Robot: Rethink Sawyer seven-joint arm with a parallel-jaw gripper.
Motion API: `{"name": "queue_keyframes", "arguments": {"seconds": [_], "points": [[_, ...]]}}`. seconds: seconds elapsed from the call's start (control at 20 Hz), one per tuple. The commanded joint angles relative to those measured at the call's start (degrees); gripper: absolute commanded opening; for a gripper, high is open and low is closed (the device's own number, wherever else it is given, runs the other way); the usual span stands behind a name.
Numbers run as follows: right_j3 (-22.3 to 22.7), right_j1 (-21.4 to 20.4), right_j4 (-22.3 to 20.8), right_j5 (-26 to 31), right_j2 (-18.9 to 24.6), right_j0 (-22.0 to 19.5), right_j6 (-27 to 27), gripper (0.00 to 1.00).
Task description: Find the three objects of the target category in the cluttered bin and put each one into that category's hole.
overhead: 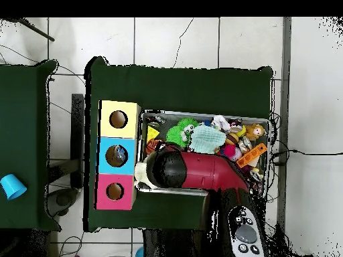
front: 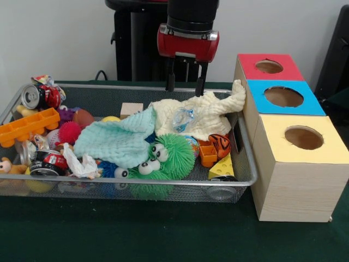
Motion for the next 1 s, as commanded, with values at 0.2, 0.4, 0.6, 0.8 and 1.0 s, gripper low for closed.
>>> {"name": "queue_keyframes", "arguments": {"seconds": [0.2, 0.4, 0.6, 0.8, 1.0], "points": [[-3.59, 2.66, 1.6, 3.64, 0.27, -0.09, 7.27, 1.0], [-3.9, 2.79, 1.72, 3.81, 1.12, -1.22, 6.14, 1.0], [-5.33, 4.14, 1.34, 3.22, 1.1, -1.64, 5.82, 1.0], [-5.72, 4.72, 1.32, 2.75, 0.78, -1.15, 6.51, 1.0], [-5.57, 5.37, 1.08, 1.47, 0.49, -0.79, 7.05, 1.0]]}}
